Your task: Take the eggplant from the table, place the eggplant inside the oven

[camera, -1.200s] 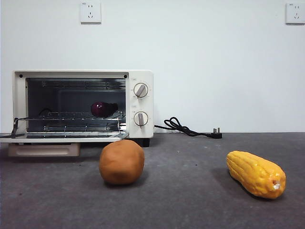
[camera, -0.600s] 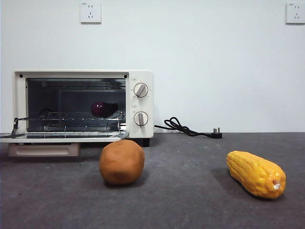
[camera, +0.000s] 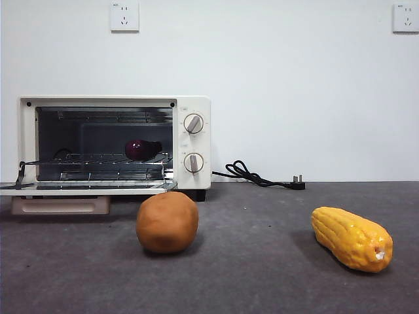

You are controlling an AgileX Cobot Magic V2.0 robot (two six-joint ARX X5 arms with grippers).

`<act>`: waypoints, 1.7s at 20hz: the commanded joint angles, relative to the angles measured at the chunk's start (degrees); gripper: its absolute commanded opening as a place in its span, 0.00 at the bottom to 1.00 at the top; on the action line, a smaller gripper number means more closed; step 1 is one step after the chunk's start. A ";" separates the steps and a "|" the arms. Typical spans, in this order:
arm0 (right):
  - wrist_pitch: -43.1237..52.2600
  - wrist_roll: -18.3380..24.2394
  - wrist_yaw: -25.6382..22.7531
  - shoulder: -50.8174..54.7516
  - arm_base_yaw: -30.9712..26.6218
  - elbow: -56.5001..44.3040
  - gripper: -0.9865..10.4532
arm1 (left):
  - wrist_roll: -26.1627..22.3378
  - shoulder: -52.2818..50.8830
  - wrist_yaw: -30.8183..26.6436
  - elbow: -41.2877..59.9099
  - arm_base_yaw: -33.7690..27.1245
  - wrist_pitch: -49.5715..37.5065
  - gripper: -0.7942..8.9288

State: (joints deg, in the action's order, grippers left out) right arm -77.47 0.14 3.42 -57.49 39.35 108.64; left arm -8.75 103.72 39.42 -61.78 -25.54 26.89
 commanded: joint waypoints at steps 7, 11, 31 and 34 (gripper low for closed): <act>-1.40 -4.00 -0.02 0.02 0.07 -0.22 0.08 | -0.81 6.95 5.22 0.63 0.13 -3.10 0.08; -1.40 -4.48 -0.07 0.02 0.07 -0.24 0.08 | -0.57 7.04 7.10 0.63 -0.11 -4.68 0.08; -1.40 -4.20 -0.04 0.02 0.07 -0.31 0.08 | 1.77 6.40 22.10 0.57 -0.79 -7.50 0.08; -1.40 -3.93 -0.04 0.02 0.07 -0.74 0.08 | 2.05 5.92 23.91 0.50 -0.79 -7.56 0.08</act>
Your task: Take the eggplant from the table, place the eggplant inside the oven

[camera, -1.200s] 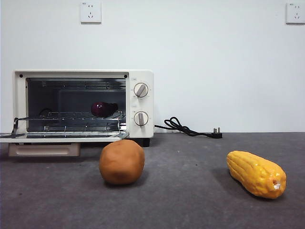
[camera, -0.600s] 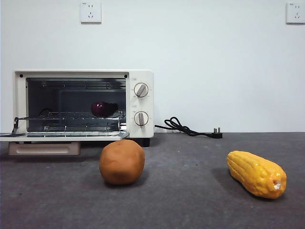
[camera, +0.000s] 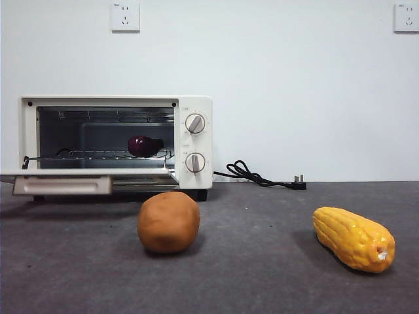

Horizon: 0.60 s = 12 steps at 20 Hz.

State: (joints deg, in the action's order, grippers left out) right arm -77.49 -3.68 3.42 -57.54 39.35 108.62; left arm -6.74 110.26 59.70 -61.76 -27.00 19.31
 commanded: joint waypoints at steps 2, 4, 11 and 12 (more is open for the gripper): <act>-1.38 0.35 -0.02 0.07 0.07 -1.46 0.08 | 0.39 -1.20 3.78 0.48 0.68 -0.24 0.08; -1.38 0.81 -0.02 0.07 0.07 -2.49 0.08 | 0.39 -2.01 3.78 0.48 0.72 -0.37 0.08; -1.38 2.29 0.00 0.02 0.07 -4.57 0.08 | 2.71 -7.13 3.67 0.48 1.88 -3.23 0.08; -1.38 2.43 0.00 0.02 0.07 -4.57 0.08 | 3.30 -8.07 3.63 0.48 2.12 -4.00 0.08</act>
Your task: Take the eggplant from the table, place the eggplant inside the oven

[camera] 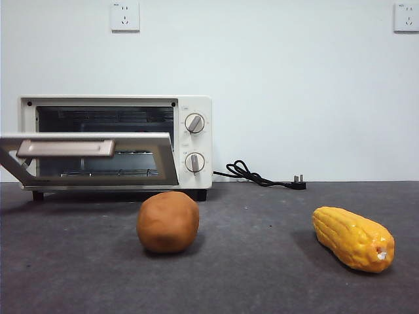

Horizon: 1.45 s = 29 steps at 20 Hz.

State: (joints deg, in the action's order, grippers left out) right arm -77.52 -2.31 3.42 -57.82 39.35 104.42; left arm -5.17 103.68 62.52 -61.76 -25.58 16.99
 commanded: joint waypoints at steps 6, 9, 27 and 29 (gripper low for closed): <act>-1.36 1.05 1.55 0.76 0.07 -0.37 0.08 | 4.70 -6.19 -1.05 0.48 2.73 -6.69 0.08; -1.36 1.03 3.15 0.87 0.07 -0.37 0.08 | 4.83 -7.48 -5.40 0.48 4.35 -8.94 0.08; -1.36 0.83 4.70 1.49 0.07 -0.37 0.08 | 5.64 -7.61 -25.81 0.46 13.03 -20.94 0.08; -1.36 0.81 4.70 1.49 0.07 -0.37 0.08 | 5.64 -7.61 -27.30 0.46 13.31 -22.25 0.08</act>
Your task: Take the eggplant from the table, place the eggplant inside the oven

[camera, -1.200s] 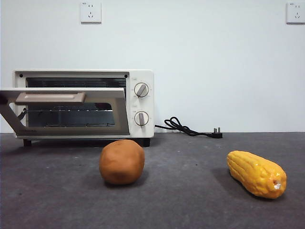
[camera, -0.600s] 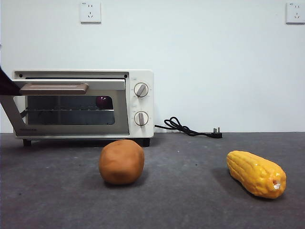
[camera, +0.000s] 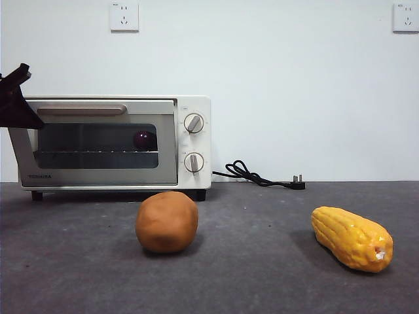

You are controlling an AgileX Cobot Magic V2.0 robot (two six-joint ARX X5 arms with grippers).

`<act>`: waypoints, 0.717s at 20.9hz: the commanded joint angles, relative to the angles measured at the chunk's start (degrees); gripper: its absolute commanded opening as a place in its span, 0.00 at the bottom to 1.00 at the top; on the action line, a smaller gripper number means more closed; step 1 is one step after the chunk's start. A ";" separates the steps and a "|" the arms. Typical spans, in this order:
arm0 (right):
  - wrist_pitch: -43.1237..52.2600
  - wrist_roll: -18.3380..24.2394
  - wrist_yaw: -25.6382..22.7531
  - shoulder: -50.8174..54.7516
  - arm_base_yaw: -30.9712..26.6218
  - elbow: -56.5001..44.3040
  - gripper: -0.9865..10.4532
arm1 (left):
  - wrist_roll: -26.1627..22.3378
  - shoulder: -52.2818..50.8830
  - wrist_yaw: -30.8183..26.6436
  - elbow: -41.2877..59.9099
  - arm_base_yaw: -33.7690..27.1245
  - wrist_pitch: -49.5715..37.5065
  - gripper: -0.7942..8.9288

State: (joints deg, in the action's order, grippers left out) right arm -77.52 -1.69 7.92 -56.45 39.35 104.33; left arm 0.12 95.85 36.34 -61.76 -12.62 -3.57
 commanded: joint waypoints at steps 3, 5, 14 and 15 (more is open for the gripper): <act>-1.36 0.17 0.20 0.11 0.07 -0.28 0.08 | 0.35 0.22 -2.84 0.46 0.35 -3.52 0.08; -1.36 0.15 0.20 0.11 0.07 -0.28 0.08 | 0.35 0.22 -3.61 0.44 0.35 -4.24 0.08; -1.36 -1.11 0.20 0.11 0.07 -0.28 0.08 | 0.39 0.22 -5.16 0.44 0.35 -4.63 0.08; -1.36 -1.14 0.20 0.11 0.07 -0.28 0.08 | 0.42 0.15 -4.63 0.44 0.35 -4.11 0.08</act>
State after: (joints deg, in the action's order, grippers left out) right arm -77.52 -2.17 7.94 -56.45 39.35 104.33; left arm 0.16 95.85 31.22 -61.76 -12.51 -7.77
